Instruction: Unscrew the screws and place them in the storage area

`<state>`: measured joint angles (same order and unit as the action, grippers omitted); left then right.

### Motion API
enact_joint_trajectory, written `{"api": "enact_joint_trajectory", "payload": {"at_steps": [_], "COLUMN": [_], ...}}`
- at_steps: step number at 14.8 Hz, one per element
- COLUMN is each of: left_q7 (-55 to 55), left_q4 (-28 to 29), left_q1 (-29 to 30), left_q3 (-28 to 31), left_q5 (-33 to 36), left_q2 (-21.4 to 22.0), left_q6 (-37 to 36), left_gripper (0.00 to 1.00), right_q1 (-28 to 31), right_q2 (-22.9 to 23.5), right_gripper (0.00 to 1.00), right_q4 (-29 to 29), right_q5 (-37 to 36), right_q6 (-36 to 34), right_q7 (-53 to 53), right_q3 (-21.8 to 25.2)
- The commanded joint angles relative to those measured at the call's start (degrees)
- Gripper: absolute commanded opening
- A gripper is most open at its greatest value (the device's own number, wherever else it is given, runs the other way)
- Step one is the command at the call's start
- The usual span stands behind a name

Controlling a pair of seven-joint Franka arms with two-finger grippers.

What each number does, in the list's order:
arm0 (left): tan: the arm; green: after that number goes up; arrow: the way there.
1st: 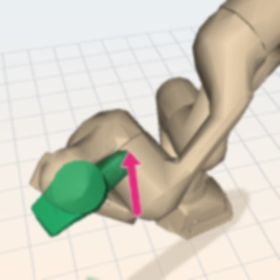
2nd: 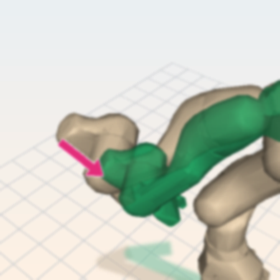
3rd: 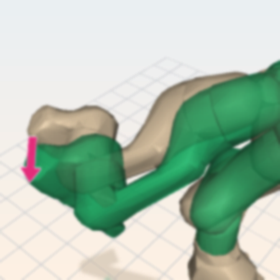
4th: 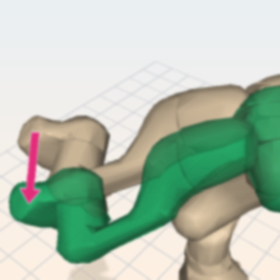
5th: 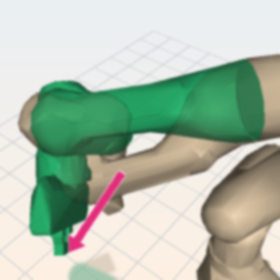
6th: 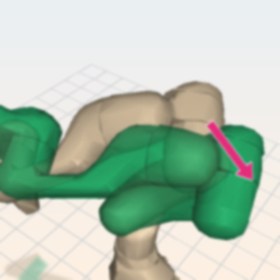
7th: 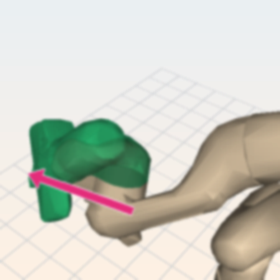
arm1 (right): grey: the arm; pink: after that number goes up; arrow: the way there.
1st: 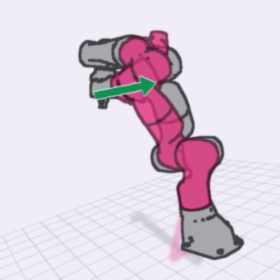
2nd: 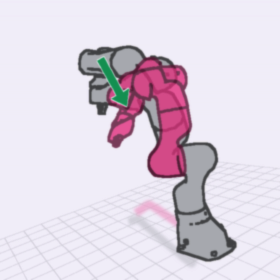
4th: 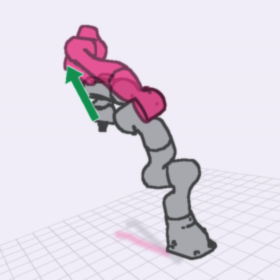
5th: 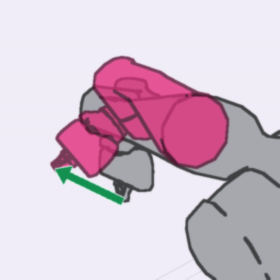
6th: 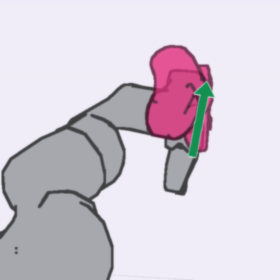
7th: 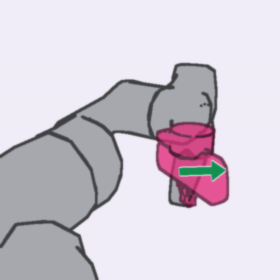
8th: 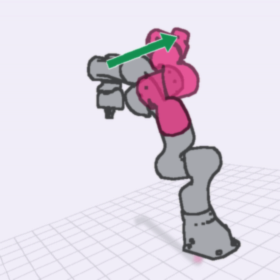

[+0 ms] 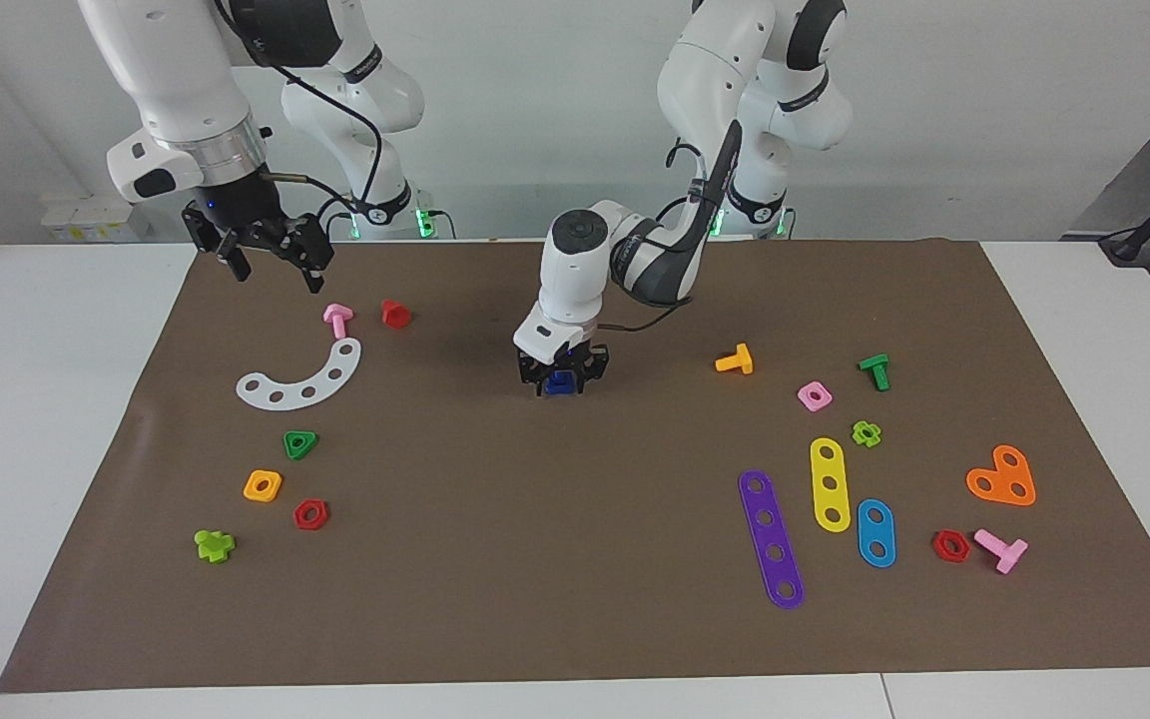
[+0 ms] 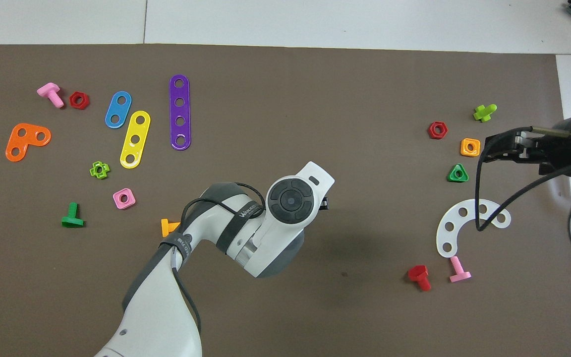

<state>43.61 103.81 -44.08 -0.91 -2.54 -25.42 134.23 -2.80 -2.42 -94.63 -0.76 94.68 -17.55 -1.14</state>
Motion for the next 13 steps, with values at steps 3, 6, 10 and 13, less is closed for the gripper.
{"api": "enact_joint_trajectory", "payload": {"at_steps": [3, 6, 10, 13], "left_q7": [-3.8, -3.9, -4.0, -4.1], "left_q4": [0.4, 0.2, -1.8, -3.6], "left_q1": [-1.0, -0.8, -0.2, 0.5], "left_q3": [1.0, 0.8, 0.8, 0.7], "left_q5": [0.0, 0.0, -0.4, -0.8], "left_q2": [1.3, 1.3, 1.0, 0.7], "left_q6": [-3.3, -3.6, -6.1, -7.2], "left_gripper": [0.72, 0.62, 0.38, 0.33], "right_q1": [0.5, 0.5, 0.6, 0.5], "right_q2": [-0.1, -0.1, -0.1, -0.1], "right_gripper": [1.00, 1.00, 1.00, 1.00], "right_q4": [0.0, 0.1, 0.1, 0.0], "right_q5": [0.1, 0.1, 0.1, 0.1], "right_q6": [-0.4, -0.4, -0.4, -0.4], "right_q7": [1.5, 1.6, 1.5, 1.6], "right_q3": [-0.3, -0.4, -0.3, -0.4]}}
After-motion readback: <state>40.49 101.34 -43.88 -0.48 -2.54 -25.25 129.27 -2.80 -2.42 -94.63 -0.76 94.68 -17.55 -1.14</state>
